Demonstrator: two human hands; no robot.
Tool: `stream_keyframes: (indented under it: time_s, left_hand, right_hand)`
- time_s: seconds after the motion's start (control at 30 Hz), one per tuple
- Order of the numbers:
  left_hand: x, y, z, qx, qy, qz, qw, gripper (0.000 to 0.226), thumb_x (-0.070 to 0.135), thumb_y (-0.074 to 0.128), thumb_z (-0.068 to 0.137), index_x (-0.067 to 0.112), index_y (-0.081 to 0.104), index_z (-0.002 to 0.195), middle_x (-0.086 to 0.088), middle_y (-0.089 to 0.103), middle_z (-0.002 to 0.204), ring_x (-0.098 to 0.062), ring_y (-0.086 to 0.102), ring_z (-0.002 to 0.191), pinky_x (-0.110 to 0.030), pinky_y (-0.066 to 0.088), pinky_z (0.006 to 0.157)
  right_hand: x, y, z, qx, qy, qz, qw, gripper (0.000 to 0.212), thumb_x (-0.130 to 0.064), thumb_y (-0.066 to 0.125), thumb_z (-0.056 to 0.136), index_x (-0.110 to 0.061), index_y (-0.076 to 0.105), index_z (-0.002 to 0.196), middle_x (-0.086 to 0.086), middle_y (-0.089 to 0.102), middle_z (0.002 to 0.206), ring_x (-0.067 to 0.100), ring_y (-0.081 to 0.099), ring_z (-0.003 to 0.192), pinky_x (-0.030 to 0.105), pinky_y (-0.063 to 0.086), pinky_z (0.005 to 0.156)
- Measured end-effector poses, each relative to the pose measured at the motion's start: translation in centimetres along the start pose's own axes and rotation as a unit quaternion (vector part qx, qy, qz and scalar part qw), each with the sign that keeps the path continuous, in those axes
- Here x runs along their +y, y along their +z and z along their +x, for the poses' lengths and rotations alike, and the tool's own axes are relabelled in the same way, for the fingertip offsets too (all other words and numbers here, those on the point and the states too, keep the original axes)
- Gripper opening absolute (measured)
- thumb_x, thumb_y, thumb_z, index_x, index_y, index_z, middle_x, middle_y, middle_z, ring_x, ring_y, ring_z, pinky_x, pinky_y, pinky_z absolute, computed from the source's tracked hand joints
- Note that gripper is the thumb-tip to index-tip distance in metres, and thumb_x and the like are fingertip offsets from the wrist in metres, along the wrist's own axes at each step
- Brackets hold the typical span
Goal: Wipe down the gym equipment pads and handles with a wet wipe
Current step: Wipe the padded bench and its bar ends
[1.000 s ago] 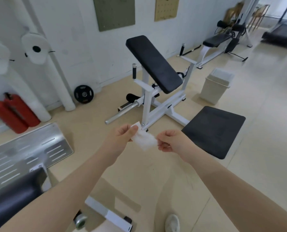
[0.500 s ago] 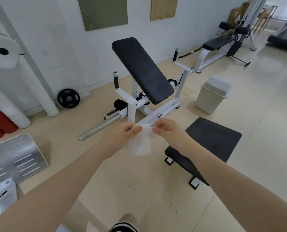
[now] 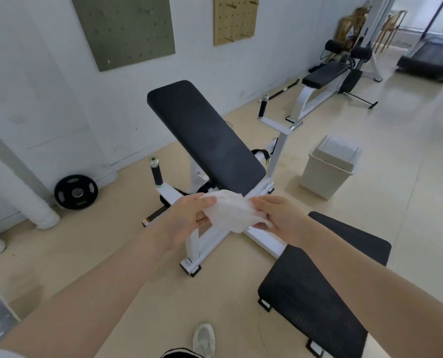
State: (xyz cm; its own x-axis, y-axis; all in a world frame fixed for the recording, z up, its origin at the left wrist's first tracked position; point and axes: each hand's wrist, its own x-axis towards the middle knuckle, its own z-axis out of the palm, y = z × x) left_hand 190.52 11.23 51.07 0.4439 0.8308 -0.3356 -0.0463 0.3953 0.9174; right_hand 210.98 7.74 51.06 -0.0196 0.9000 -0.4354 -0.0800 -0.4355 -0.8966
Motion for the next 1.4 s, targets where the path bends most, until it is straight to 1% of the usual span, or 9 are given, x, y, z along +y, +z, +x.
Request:
stream_keyframes:
  time_s: [0.2,0.43,0.53,0.63,0.8,0.93,1.03,1.2,1.4]
  left_hand:
    - [4.6,-0.7,11.5,-0.084,-0.015,-0.037,0.996,0.046,0.042,0.039,0.095,0.012,0.052,0.128,-0.011,0.063,0.123,-0.025,0.062,0.109,-0.033,0.055,0.081]
    - [5.3,0.3,22.5,-0.01,-0.019,0.005,1.0,0.033,0.005,0.055,0.09,0.016,0.051,0.121,-0.005,0.066,0.111,-0.022,0.067,0.097,-0.028,0.058,0.073]
    - [6.9,0.7,27.5,-0.006,0.012,-0.04,0.999,0.027,-0.001,0.048,0.092,0.012,0.057,0.114,-0.004,0.069,0.101,-0.015,0.07,0.086,-0.024,0.057,0.068]
    - [9.4,1.1,32.2,-0.007,0.044,-0.031,0.999,0.026,-0.006,0.044,0.092,0.002,0.063,0.107,0.002,0.074,0.09,-0.013,0.069,0.086,-0.019,0.055,0.07]
    - [13.7,-0.7,38.4,-0.016,0.119,0.227,0.966,0.028,-0.011,0.046,0.088,0.0,0.07,0.097,-0.004,0.068,0.097,-0.019,0.065,0.096,-0.025,0.052,0.087]
    - [14.7,-1.9,42.7,0.058,0.134,0.321,0.936,0.033,-0.01,0.048,0.085,0.015,0.069,0.08,0.005,0.063,0.09,-0.015,0.061,0.088,-0.027,0.048,0.084]
    - [15.9,-2.5,46.1,0.073,0.119,0.33,0.934,0.032,-0.008,0.048,0.083,0.019,0.063,0.075,0.009,0.06,0.086,-0.013,0.056,0.081,-0.023,0.045,0.075]
    - [18.5,-5.4,50.4,0.067,0.118,0.343,0.929,0.012,0.014,0.052,0.079,0.015,0.063,0.08,0.006,0.06,0.085,-0.014,0.057,0.08,-0.025,0.045,0.069]
    - [19.2,-9.4,53.2,0.182,0.147,0.371,0.899,0.029,0.002,0.055,0.088,0.018,0.054,0.112,0.01,0.063,0.089,-0.006,0.065,0.084,-0.009,0.046,0.075]
  right_hand:
    - [-5.8,-2.9,8.8,-0.043,0.019,0.028,0.999,0.005,-0.013,0.059,0.089,-0.01,0.063,0.088,0.001,0.063,0.084,0.013,0.059,0.079,0.025,0.049,0.074]
    - [-8.6,-8.1,19.3,0.061,0.015,0.087,0.994,0.028,0.01,0.051,0.087,-0.017,0.06,0.091,0.001,0.06,0.083,0.011,0.057,0.062,0.02,0.047,0.053]
    - [-10.3,-10.8,23.8,0.015,-0.029,0.15,0.988,0.05,0.012,0.047,0.088,-0.027,0.053,0.119,-0.001,0.066,0.086,0.01,0.059,0.065,0.022,0.046,0.059]
    - [-13.0,-13.6,27.8,-0.084,-0.087,0.194,0.974,0.051,0.016,0.048,0.082,-0.023,0.064,0.11,0.003,0.062,0.078,0.015,0.057,0.07,0.021,0.05,0.063]
    - [-18.1,-17.9,34.2,-0.146,-0.145,-0.021,0.978,0.042,0.011,0.045,0.067,-0.021,0.073,0.074,-0.004,0.062,0.058,0.009,0.059,0.063,0.013,0.047,0.066]
    - [-19.9,-18.2,40.4,-0.09,-0.072,0.033,0.993,0.028,0.003,0.052,0.088,-0.019,0.061,0.101,0.0,0.06,0.098,0.016,0.057,0.088,0.022,0.052,0.069]
    - [-20.3,-17.1,44.8,-0.12,-0.008,-0.124,0.985,0.036,-0.022,0.054,0.093,-0.021,0.049,0.129,-0.007,0.056,0.123,0.011,0.053,0.109,0.023,0.046,0.085]
    - [-21.7,-15.3,50.4,-0.188,0.002,-0.238,0.953,0.02,-0.017,0.06,0.089,-0.008,0.065,0.106,0.002,0.063,0.097,0.013,0.057,0.09,0.016,0.044,0.077]
    - [-23.7,-12.8,56.2,-0.033,-0.018,-0.257,0.966,0.03,-0.026,0.066,0.074,-0.001,0.062,0.089,0.005,0.05,0.072,0.018,0.043,0.067,0.028,0.034,0.062]
